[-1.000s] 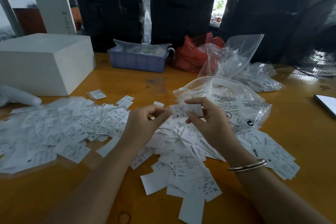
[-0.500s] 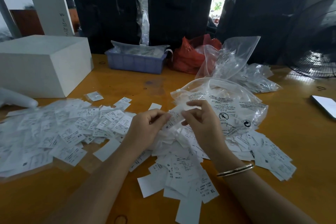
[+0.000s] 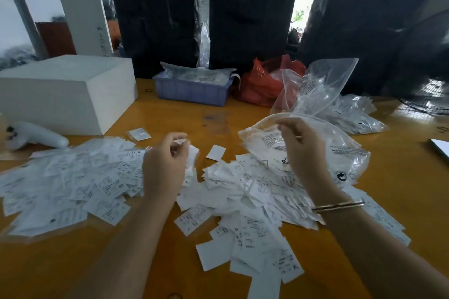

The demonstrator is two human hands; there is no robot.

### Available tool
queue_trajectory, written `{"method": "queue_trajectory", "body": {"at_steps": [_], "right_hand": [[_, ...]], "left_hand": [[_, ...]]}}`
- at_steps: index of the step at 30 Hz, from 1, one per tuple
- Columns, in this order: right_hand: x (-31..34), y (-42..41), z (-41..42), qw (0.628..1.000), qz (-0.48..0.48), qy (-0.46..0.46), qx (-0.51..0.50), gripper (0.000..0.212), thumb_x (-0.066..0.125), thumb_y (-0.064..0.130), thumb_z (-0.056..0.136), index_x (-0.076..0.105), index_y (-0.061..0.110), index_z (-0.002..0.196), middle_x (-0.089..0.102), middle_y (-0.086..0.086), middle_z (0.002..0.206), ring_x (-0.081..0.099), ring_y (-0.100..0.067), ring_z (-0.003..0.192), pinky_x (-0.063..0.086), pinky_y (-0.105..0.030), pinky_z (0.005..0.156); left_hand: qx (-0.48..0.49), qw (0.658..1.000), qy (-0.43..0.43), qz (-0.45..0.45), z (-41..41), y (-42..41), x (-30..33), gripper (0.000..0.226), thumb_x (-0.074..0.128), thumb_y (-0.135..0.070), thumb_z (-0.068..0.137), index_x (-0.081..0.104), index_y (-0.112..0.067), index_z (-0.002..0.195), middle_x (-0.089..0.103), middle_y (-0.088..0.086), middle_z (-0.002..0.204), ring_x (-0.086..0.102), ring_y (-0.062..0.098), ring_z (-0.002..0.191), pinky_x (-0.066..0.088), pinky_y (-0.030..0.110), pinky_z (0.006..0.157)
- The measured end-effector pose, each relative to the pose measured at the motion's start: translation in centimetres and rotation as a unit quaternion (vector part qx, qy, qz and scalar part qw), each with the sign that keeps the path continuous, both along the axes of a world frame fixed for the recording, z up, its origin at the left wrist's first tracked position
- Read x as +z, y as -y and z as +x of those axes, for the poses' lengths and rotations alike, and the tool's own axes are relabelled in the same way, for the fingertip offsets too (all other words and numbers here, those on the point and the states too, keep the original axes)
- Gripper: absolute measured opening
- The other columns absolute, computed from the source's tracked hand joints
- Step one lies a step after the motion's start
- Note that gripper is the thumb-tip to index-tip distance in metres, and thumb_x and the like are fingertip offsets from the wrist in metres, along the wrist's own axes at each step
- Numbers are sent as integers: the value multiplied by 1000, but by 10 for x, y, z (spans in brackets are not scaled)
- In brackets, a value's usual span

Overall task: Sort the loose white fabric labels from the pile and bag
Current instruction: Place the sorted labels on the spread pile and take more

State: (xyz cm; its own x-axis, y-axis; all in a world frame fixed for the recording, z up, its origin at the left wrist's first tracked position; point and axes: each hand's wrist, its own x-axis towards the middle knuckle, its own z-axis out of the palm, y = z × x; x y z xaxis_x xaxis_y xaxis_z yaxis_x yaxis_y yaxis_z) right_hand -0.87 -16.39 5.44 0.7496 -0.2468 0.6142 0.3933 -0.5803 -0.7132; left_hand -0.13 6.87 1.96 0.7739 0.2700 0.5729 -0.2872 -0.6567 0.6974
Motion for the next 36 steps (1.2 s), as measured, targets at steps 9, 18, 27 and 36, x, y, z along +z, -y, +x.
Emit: {"method": "queue_trajectory", "body": {"at_steps": [9, 18, 27, 36], "right_hand": [[-13, 78, 65, 809, -412, -400, -128, 35, 46, 32, 97, 63, 4, 109, 63, -11, 114, 59, -27, 102, 49, -31, 84], [-16, 66, 53, 882, -322, -280, -198, 12, 59, 16, 86, 69, 18, 81, 64, -1, 83, 52, -20, 72, 46, -36, 83], [16, 29, 16, 996, 14, -85, -24, 9, 66, 20, 86, 62, 19, 78, 67, 3, 68, 56, -6, 56, 41, -12, 49], [-27, -41, -20, 905, 236, -244, 255, 14, 68, 16, 85, 56, 10, 82, 70, -4, 69, 62, -11, 54, 44, -19, 50]], "left_hand": [[188, 944, -141, 230, 11, -24, -13, 44, 66, -30, 87, 53, -21, 128, 63, 6, 117, 55, 25, 106, 41, 37, 82], [-65, 968, -17, 242, 6, 4, -10, 26, 57, -22, 91, 64, -21, 116, 65, -3, 112, 54, 16, 107, 40, 28, 88], [-274, 959, -47, 51, -6, 29, -9, 16, 55, -40, 92, 62, -37, 106, 59, -25, 104, 53, -3, 100, 43, 17, 84], [-360, 902, -193, -139, -10, 29, -3, 33, 63, -64, 74, 70, -35, 87, 71, -11, 84, 62, -6, 78, 46, 9, 64]]}}
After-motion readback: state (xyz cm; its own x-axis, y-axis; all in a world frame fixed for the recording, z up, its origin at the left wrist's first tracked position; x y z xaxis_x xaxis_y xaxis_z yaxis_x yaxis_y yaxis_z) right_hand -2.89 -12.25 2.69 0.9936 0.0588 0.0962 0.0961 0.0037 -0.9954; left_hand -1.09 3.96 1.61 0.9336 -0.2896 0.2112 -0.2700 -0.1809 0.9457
